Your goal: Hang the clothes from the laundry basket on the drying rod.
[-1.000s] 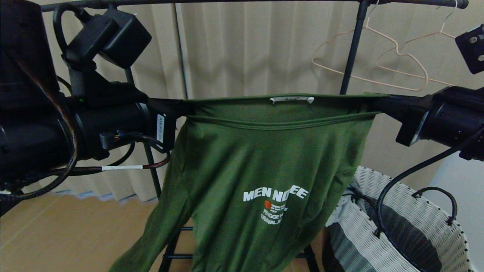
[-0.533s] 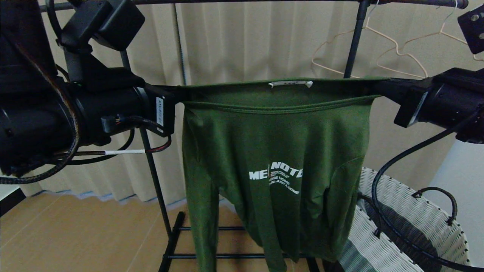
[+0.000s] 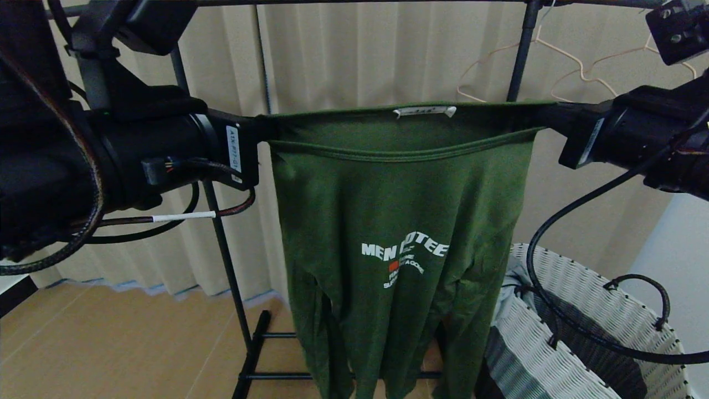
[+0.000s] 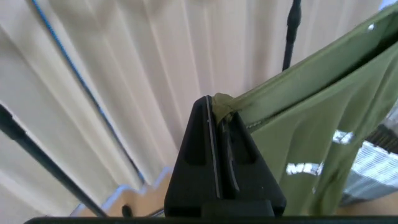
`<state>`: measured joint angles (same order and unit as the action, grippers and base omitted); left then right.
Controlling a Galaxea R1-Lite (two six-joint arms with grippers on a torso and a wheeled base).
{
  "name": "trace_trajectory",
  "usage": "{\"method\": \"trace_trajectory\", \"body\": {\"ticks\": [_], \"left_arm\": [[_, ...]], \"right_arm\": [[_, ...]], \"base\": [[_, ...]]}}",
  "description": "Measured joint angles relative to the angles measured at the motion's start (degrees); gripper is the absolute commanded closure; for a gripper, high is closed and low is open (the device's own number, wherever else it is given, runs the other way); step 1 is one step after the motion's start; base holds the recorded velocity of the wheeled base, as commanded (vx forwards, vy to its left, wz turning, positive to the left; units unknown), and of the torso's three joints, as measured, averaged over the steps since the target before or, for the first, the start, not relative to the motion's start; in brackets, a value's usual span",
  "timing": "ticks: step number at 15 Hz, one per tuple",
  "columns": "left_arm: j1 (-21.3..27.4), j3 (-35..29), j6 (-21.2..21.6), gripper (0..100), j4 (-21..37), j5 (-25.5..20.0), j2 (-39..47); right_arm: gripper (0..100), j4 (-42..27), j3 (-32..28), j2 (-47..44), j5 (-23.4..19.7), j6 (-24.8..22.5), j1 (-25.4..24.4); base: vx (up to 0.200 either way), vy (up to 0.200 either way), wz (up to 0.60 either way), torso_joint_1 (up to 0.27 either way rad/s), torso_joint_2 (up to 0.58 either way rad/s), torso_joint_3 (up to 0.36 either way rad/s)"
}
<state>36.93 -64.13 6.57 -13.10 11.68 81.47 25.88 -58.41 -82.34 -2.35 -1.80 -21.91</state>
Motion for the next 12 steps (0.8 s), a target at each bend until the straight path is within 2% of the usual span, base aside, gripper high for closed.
{"method": "trace_trajectory", "body": {"ticks": [3,7,9,12], "left_arm": [[0.2,-2.6,0.1,100,-0.7,1.3,1.9],[0.3,-11.6,0.0,100,-0.7,6.5,7.8],[0.3,-15.4,-0.2,100,-1.3,8.2,11.0],[0.3,-17.4,-0.6,100,-3.1,8.9,14.4]], "right_arm": [[100,-5.1,0.2,2.5,-0.1,-0.3,1.1],[100,-16.5,0.5,9.6,-1.9,-0.2,1.3],[100,-18.5,1.8,13.2,-5.9,-0.1,1.4],[100,-18.6,4.7,16.6,-8.4,-0.2,0.8]], "base": [[0.000,0.000,0.00,0.000,0.00,0.000],[0.000,0.000,0.00,0.000,0.00,0.000],[0.000,0.000,0.00,0.000,0.00,0.000],[0.000,0.000,0.00,0.000,0.00,0.000]]}}
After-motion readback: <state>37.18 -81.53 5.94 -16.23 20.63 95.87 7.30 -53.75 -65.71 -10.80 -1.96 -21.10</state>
